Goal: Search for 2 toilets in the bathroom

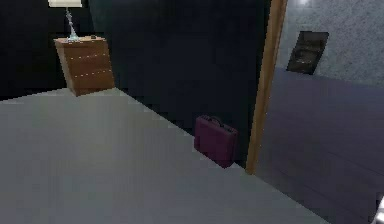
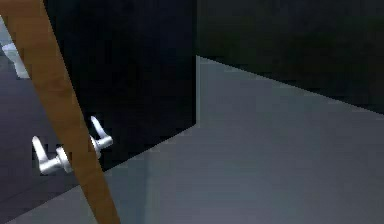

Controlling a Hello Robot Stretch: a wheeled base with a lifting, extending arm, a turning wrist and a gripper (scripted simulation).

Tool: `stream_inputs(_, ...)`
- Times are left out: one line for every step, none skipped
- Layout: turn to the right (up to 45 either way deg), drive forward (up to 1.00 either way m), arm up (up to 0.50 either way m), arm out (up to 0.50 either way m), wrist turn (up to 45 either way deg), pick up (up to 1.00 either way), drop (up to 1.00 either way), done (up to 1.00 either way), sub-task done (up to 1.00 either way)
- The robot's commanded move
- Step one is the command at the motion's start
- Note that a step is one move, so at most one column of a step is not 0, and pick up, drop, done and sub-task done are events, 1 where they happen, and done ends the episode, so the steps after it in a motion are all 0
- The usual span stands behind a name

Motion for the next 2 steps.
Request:
stream_inputs(12.0, 0.00, 0.00, 0.00, 0.0, 0.00, 0.00, 0.00, 0.00)
stream_inputs(0.0, 0.55, 0.00, 0.00, 0.0, 0.00, 0.00, 0.00, 0.00)
